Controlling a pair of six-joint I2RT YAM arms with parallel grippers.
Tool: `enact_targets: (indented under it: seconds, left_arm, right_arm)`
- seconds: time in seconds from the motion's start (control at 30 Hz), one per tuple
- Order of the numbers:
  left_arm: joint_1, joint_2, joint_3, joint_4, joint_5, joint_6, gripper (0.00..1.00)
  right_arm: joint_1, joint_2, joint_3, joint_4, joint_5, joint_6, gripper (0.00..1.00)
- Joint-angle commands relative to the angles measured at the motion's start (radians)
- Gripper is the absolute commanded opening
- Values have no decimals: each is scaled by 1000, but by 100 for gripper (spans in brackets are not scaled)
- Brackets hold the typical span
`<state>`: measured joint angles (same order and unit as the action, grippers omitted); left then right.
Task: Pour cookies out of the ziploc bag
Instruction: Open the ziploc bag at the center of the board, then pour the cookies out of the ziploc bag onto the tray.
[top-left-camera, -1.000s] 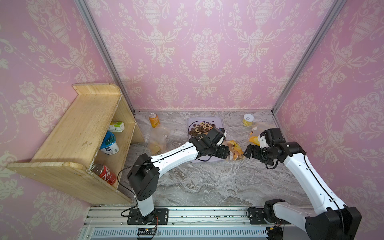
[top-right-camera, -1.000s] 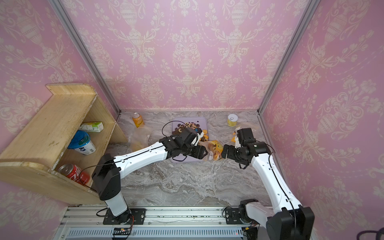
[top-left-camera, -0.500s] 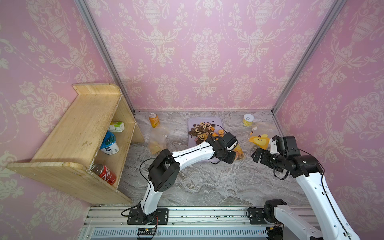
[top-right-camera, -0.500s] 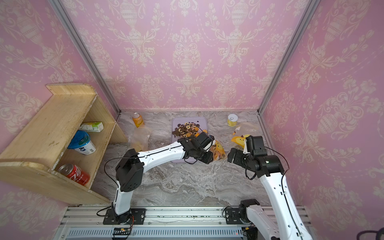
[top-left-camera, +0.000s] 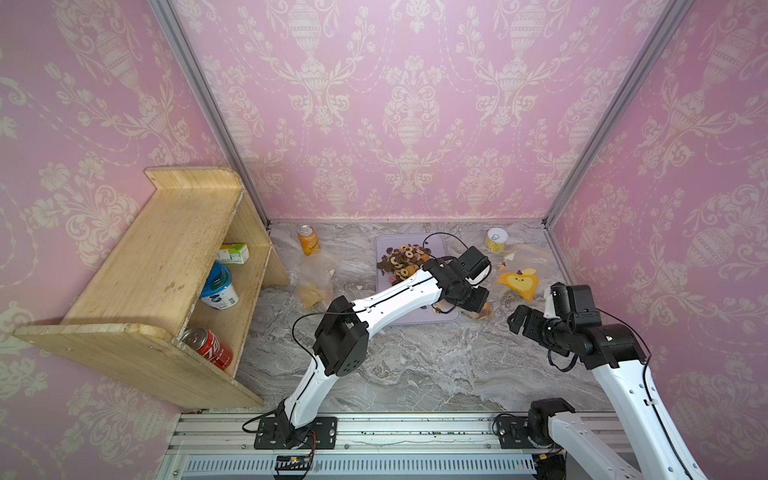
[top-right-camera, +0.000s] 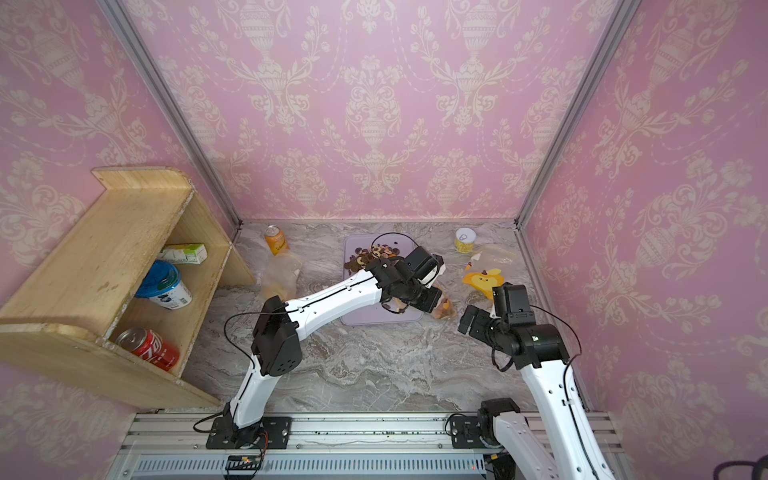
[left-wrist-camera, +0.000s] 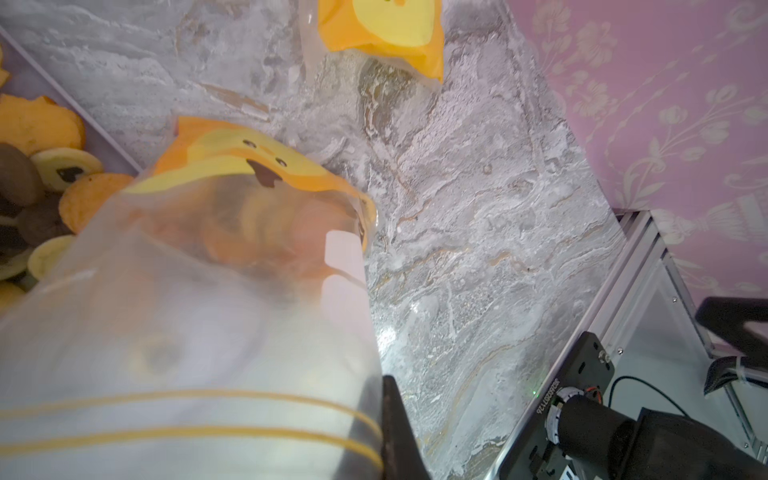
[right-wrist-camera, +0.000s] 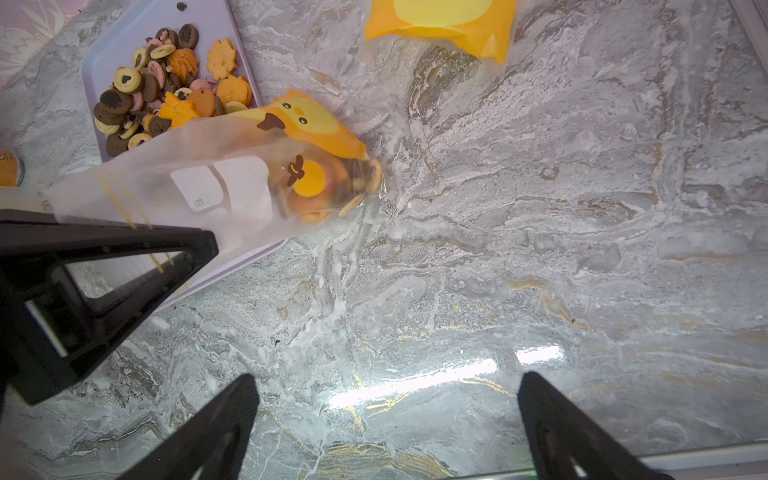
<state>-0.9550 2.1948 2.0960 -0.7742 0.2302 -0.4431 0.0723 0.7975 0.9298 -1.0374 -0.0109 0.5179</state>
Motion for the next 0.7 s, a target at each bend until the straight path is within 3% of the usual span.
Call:
enact_targets:
  seconds: [0.0,0.23,0.33,0.47,0.67]
  left_arm:
    - [-7,47,116,-83,49,-24,0]
    - [-38,189,437,-212,124,-84,0]
    - [-38,191,455,-203,152,-120,0]
    - [-20,133,330,-162,124,-122,0]
    - [76,-72,-148,114,177,-182,0]
  right_arm:
    - [-6,-35,1,5,67,-2,100]
    - [-6,-92,48,-24,155,-39,100]
    - [-6,-101,50,-20,166,-62,100]
    - [-6,-73,35,0,113,-65,100]
    - [-6,-55,15,43,19,-79,100]
